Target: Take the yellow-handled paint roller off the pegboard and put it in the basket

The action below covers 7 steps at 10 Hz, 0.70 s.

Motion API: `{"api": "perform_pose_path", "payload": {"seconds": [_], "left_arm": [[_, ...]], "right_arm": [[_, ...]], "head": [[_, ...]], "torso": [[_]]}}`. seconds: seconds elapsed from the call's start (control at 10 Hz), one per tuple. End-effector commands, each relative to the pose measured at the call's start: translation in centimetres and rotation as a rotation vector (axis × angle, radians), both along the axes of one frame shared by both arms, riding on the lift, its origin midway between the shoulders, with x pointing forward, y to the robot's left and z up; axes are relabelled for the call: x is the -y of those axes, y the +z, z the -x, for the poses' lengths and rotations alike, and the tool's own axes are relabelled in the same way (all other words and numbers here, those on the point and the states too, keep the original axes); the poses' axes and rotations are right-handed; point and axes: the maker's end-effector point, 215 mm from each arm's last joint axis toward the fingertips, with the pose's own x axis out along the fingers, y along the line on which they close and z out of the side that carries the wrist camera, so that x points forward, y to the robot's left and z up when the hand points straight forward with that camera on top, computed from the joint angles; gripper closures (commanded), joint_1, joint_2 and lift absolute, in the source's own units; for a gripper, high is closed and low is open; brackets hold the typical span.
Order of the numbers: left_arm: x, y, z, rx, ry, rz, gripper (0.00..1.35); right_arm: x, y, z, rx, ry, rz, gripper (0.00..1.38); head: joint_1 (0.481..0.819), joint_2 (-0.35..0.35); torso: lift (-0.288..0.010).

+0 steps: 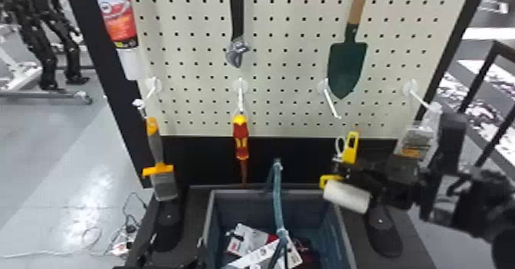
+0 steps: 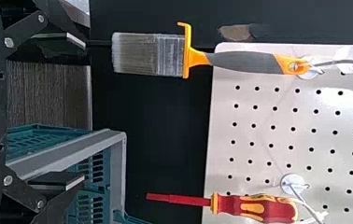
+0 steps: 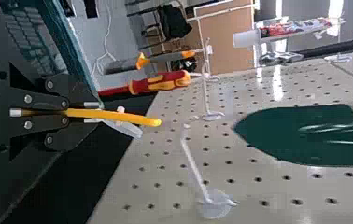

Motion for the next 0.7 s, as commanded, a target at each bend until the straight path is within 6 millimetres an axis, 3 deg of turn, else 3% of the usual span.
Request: {"api": "perform_pose_path", "payload": {"seconds": [0.0, 0.3, 0.6], "left_arm": [[0.0, -0.1, 0.0, -0.003, 0.002, 0.001, 0.29], [-0.1, -0.2, 0.1, -0.003, 0.003, 0.004, 0.29], [-0.1, -0.4, 0.1, -0.005, 0.004, 0.007, 0.29]], "right_arm": [[-1.3, -2.9, 1.2, -0.08, 0.008, -0.044, 1.28], [-5.0, -7.7, 3.3, -0.225, 0.086, -0.114, 1.28], [-7.6, -11.2, 3.5, -0.307, 0.14, -0.155, 1.25]], "head": [[0.549, 0.0], [0.549, 0.0], [0.549, 0.0]], "torso": [[-0.1], [-0.1], [-0.1]]}}
